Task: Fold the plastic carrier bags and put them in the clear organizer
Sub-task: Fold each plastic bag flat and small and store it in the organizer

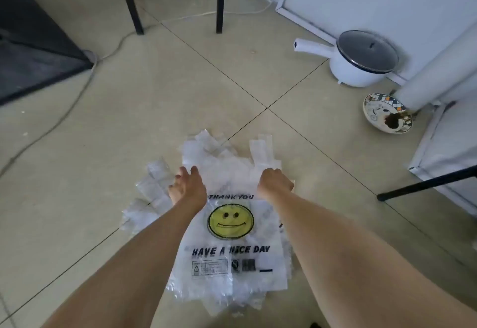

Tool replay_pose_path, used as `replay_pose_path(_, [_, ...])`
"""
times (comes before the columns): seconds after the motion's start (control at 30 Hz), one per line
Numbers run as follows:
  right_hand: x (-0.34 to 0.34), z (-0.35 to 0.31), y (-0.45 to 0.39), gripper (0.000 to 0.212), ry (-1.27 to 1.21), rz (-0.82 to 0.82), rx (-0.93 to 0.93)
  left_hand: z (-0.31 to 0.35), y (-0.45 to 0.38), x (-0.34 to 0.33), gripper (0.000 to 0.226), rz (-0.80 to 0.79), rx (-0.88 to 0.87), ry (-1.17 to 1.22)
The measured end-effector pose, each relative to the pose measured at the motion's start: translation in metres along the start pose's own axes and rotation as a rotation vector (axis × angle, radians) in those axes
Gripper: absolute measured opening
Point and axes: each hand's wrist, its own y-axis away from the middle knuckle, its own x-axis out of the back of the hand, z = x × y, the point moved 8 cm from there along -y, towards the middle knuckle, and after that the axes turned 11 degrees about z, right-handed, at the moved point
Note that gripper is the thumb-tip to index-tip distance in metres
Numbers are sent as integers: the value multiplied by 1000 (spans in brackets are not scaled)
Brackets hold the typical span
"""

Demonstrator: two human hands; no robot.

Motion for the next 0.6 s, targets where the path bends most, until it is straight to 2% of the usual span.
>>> replay_pose_path(0.1, [-11,2,0,37,53,-8,21,-6,4,-7,40,23,-8,-91])
replay_pose_path(0.27, [-8,-8,6,31,158,154,139,-9,9,-5,22,174,-112,-198])
replay_pose_path(0.4, [5,-16,12,26,214,225,195,-10,11,2,12,225,-151,-190])
replay_pose_path(0.47, [13,-15,15,22,191,210,184,-9,10,9,14,231,-173,-125])
replay_pose_path(0.6, [33,-10,22,23,22,157,97,-3,8,30,12,153,-152,219])
